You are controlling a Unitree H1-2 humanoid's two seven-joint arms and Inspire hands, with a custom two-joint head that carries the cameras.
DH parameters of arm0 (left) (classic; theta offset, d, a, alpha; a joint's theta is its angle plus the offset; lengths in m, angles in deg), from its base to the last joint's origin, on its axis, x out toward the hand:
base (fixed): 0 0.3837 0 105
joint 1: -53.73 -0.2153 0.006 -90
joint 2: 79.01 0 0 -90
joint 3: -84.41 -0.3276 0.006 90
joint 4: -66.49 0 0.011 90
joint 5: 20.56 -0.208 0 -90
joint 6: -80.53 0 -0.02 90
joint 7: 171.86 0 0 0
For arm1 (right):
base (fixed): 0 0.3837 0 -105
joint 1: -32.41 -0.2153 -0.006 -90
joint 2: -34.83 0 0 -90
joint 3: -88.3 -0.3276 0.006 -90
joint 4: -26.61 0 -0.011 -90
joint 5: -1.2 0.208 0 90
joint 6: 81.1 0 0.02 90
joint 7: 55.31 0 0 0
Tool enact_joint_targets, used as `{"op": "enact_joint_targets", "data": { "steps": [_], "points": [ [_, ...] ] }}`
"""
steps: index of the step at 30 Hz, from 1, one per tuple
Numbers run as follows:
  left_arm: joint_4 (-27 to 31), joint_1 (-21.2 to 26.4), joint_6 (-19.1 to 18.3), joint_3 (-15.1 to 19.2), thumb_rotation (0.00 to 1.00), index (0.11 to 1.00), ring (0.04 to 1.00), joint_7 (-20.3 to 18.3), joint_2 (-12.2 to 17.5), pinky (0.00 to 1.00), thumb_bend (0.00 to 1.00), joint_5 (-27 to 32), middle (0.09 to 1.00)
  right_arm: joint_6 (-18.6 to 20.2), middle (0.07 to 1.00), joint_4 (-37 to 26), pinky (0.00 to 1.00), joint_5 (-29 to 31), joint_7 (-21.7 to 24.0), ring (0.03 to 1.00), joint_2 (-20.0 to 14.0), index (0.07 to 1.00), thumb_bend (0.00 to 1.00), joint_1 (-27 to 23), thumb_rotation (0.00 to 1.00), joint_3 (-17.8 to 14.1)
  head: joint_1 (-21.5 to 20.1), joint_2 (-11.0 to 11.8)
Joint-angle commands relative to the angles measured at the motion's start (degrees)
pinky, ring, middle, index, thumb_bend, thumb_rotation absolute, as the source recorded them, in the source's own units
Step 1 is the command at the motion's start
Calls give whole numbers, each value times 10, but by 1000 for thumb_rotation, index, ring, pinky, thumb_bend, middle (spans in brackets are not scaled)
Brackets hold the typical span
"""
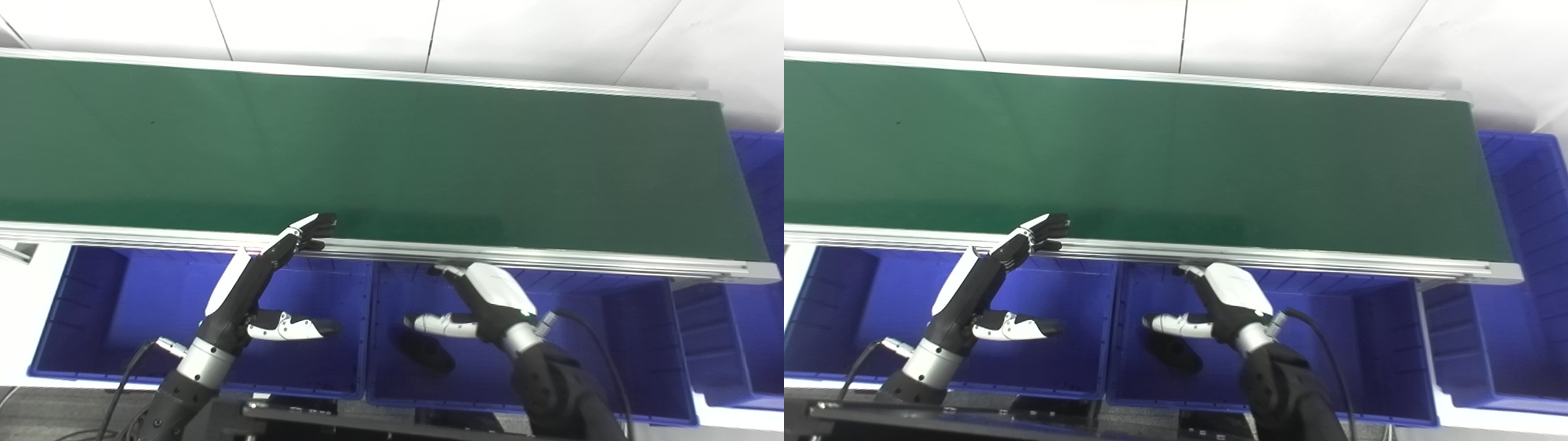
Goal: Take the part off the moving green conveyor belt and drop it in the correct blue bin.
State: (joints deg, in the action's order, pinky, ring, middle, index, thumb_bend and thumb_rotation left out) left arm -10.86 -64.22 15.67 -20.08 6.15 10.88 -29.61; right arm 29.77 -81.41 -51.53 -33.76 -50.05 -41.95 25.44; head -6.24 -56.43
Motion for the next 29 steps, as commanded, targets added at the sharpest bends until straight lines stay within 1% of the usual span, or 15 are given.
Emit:
{"op": "enact_joint_targets", "data": {
  "steps": [1, 3, 5, 9, 11, 16, 18, 19, 21, 22, 23, 24, 25, 26, 29],
  "points": [
    [12, -6, 17, 4, 471, 857, 829, 4, 5, 770, 718, 9, 856, -65, 888, -39, 853, 26, -84, 879, 10, 894, 715, 22, 784, -13, 0, 1],
    [12, -6, 17, 5, 469, 858, 831, 2, 7, 773, 719, 11, 856, -105, 876, -65, 839, 59, -138, 862, 20, 893, 713, 57, 739, -22, -2, 3],
    [10, -5, 17, 6, 478, 858, 834, 2, 9, 778, 717, 8, 856, -131, 881, -83, 811, 77, -172, 848, 28, 901, 713, 82, 751, -22, -3, 7],
    [1, 0, 18, 5, 499, 860, 829, -2, 15, 770, 723, 9, 857, -167, 885, -93, 762, 127, -206, 839, 53, 905, 717, 112, 746, -14, 1, 19],
    [-3, 0, 17, 4, 504, 859, 829, -4, 16, 771, 733, 17, 858, -198, 892, -74, 752, 167, -216, 846, 59, 910, 717, 118, 727, -10, 9, 29],
    [-16, -2, 18, -6, 489, 859, 819, -9, 12, 741, 743, 27, 856, -264, 882, -4, 741, 244, -210, 836, 45, 915, 751, 113, 678, -5, 24, 54],
    [-20, -2, 18, -9, 477, 859, 824, -8, 10, 751, 747, 27, 858, -282, 878, 18, 729, 254, -211, 829, 41, 916, 773, 110, 673, -3, 25, 59],
    [-25, -1, 18, -12, 475, 858, 825, -3, 11, 753, 748, 22, 859, -293, 877, 35, 727, 260, -212, 827, 39, 916, 778, 109, 671, -3, 27, 75],
    [-33, 2, 18, -17, 469, 855, 820, 5, 11, 751, 744, 14, 858, -314, 884, 64, 756, 267, -219, 845, 38, 924, 794, 105, 650, -3, 31, 86],
    [-39, 4, 18, -20, 463, 855, 821, 9, 11, 754, 740, 12, 858, -325, 885, 79, 762, 270, -223, 847, 37, 925, 796, 103, 643, -4, 33, 99],
    [-42, 6, 18, -23, 454, 857, 825, 13, 12, 762, 734, 10, 859, -333, 887, 88, 766, 271, -225, 849, 37, 927, 796, 101, 633, -5, 33, 99],
    [-48, 8, 18, -26, 452, 860, 830, 17, 14, 768, 731, 8, 861, -341, 887, 99, 767, 272, -228, 850, 37, 928, 795, 99, 627, -6, 35, 113],
    [-51, 11, 18, -30, 459, 863, 831, 24, 17, 768, 727, 3, 863, -352, 882, 109, 767, 273, -232, 847, 37, 925, 792, 98, 618, -8, 35, 113],
    [-56, 13, 18, -35, 461, 863, 830, 30, 19, 768, 726, 1, 863, -363, 881, 121, 767, 273, -236, 846, 38, 925, 792, 96, 617, -9, 35, 127],
    [-65, 18, 18, -46, 443, 863, 832, 41, 25, 766, 726, 6, 864, -383, 885, 147, 771, 280, -239, 850, 39, 930, 794, 91, 613, -12, 39, 142]
  ]
}}
